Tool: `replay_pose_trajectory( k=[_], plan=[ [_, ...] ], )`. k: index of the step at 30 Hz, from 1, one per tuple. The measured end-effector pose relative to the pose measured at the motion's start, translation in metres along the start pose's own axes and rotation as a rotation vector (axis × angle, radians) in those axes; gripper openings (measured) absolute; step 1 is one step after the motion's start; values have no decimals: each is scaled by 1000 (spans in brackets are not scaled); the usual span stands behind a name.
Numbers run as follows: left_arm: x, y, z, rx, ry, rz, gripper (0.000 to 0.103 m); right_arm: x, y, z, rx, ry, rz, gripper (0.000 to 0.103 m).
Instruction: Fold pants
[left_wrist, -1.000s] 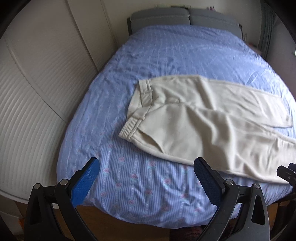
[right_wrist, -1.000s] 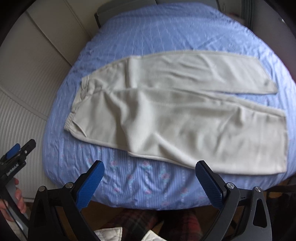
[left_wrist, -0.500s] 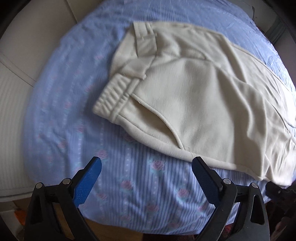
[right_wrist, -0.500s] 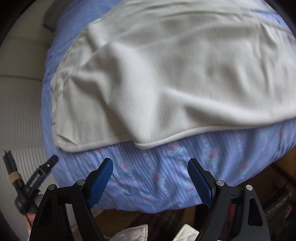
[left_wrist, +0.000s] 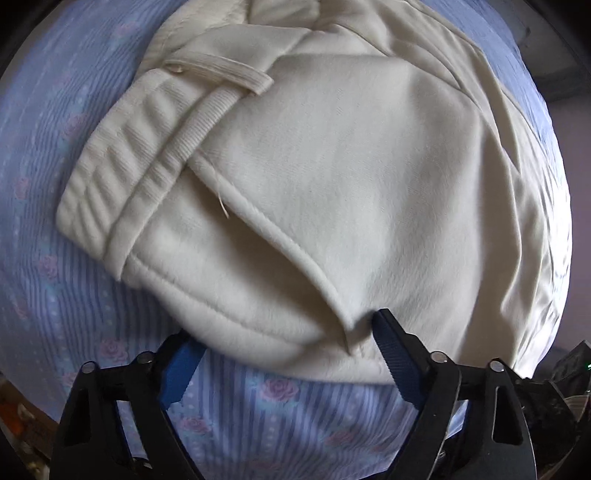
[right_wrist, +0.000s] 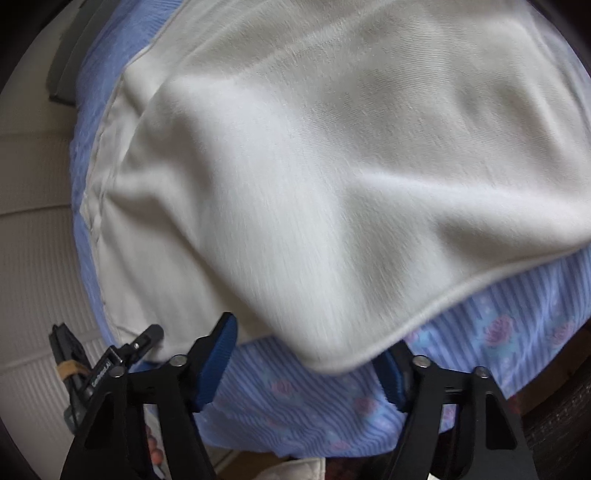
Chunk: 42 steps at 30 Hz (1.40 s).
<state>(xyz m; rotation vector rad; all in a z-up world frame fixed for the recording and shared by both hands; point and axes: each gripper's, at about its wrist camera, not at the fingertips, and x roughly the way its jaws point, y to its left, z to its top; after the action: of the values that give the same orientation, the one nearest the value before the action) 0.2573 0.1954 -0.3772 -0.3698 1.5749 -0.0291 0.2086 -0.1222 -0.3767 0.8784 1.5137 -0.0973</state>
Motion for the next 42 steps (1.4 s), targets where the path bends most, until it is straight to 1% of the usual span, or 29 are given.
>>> replay_pose_trajectory(
  k=[1, 2, 3, 4, 5, 7, 8, 11, 14, 16, 17, 18, 19, 21, 22, 24, 26, 28, 30, 32, 35, 36, 37, 38, 39, 40, 41, 42],
  plan=[
    [-3, 0, 2, -2, 1, -10, 66, 0, 1, 3, 3, -7, -8, 54],
    [-9, 1, 3, 0, 2, -26, 49, -1, 2, 5, 2, -16, -22, 43],
    [-15, 1, 3, 9, 4, -51, 39, -5, 4, 7, -2, -28, -35, 38],
    [-22, 0, 3, 22, 11, -80, 24, -9, 6, 9, -11, -45, -41, 29],
    [-30, -1, 3, 36, 16, -101, 19, -17, 7, 11, -22, -60, -56, 24],
    [-46, -7, 1, 84, 8, -103, 14, -31, 11, 14, -34, -83, -59, 22],
    [-57, -11, 0, 114, -1, -104, 13, -41, 16, 15, -44, -98, -57, 21],
    [-105, -21, -2, 176, -71, -135, 11, -82, 38, 16, -103, -184, -56, 20],
    [-157, -33, 1, 203, -181, -149, 10, -128, 64, 26, -180, -293, -58, 19],
    [-178, -39, 9, 218, -244, -155, 10, -153, 78, 40, -211, -362, -42, 19],
    [-193, -45, 18, 223, -286, -163, 10, -162, 87, 50, -229, -396, -33, 19],
    [-194, -49, 27, 228, -312, -165, 9, -170, 95, 61, -252, -426, -22, 19],
    [-196, -47, 48, 229, -348, -177, 9, -174, 107, 77, -276, -454, -16, 19],
    [-200, -63, 76, 211, -409, -175, 9, -176, 125, 102, -291, -480, 7, 19],
    [-197, -69, 92, 203, -430, -168, 9, -176, 138, 121, -311, -496, 16, 19],
    [-189, -75, 128, 183, -460, -152, 9, -167, 164, 154, -372, -509, -10, 18],
    [-173, -81, 168, 158, -454, -131, 9, -153, 186, 182, -416, -485, -27, 19],
    [-156, -84, 204, 139, -420, -101, 9, -133, 207, 216, -439, -434, -61, 18],
    [-139, -90, 234, 161, -388, -47, 9, -113, 215, 242, -436, -379, -92, 18],
    [-118, -102, 251, 182, -361, 2, 9, -96, 217, 256, -435, -332, -132, 19],
    [-95, -101, 273, 143, -317, 34, 9, -81, 216, 270, -404, -285, -161, 22],
    [-92, -101, 276, 135, -311, 41, 10, -78, 216, 272, -392, -273, -161, 23],
    [-90, -101, 276, 128, -300, 51, 12, -76, 216, 275, -379, -254, -157, 28],
    [-85, -102, 281, 124, -280, 63, 12, -76, 216, 278, -369, -238, -150, 37],
    [-82, -102, 285, 112, -253, 73, 13, -76, 217, 279, -364, -220, -136, 43],
    [-81, -102, 287, 103, -240, 71, 13, -77, 220, 279, -367, -211, -120, 55],
    [-83, -102, 286, 99, -239, 68, 14, -79, 224, 276, -379, -208, -103, 62],
    [-86, -102, 284, 98, -243, 63, 15, -81, 230, 273, -391, -211, -91, 63]
  ],
)
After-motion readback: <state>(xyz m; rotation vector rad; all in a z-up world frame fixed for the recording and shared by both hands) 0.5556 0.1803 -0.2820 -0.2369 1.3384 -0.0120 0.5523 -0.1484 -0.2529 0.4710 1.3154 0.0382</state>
